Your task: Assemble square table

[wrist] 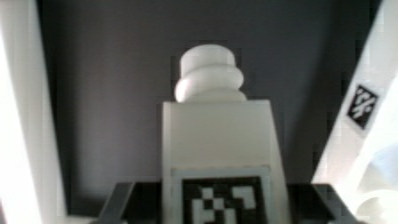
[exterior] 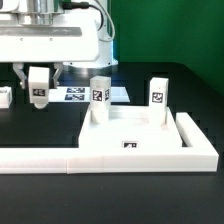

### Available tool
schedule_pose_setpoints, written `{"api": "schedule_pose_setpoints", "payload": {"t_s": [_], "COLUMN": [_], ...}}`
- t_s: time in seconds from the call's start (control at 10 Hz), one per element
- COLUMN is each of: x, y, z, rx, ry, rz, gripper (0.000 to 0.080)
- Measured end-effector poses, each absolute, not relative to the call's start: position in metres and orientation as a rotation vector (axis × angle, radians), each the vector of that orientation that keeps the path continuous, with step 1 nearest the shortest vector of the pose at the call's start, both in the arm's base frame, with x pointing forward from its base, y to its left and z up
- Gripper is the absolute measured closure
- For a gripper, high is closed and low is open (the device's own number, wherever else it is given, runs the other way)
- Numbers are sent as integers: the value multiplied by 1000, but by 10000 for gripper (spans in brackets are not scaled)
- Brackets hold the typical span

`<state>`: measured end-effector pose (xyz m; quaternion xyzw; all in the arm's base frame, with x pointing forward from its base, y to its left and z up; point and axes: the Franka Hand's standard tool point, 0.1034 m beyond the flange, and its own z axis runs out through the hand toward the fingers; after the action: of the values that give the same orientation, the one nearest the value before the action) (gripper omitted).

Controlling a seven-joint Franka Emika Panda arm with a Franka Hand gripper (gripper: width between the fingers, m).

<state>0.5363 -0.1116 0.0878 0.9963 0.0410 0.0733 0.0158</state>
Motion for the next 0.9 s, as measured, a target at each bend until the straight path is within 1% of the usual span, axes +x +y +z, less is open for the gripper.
{"api": "schedule_pose_setpoints", "payload": {"t_s": [0.1,0.2,0.3,0.5,0.6,0.8,0.9], "x": [538,532,540,561,571,582,581], "y": [-118,-110,-102,-76,-66,-46,-49], "z": [89,87,93,105,107,101,101], "rx": [3053,3100,3118,3144,3136,3116,3115], "ry": [148,136,110,58,83,125,124], "rz": [324,238,231,258,307,384,382], "gripper": [512,512,512,512,512,512,512]}}
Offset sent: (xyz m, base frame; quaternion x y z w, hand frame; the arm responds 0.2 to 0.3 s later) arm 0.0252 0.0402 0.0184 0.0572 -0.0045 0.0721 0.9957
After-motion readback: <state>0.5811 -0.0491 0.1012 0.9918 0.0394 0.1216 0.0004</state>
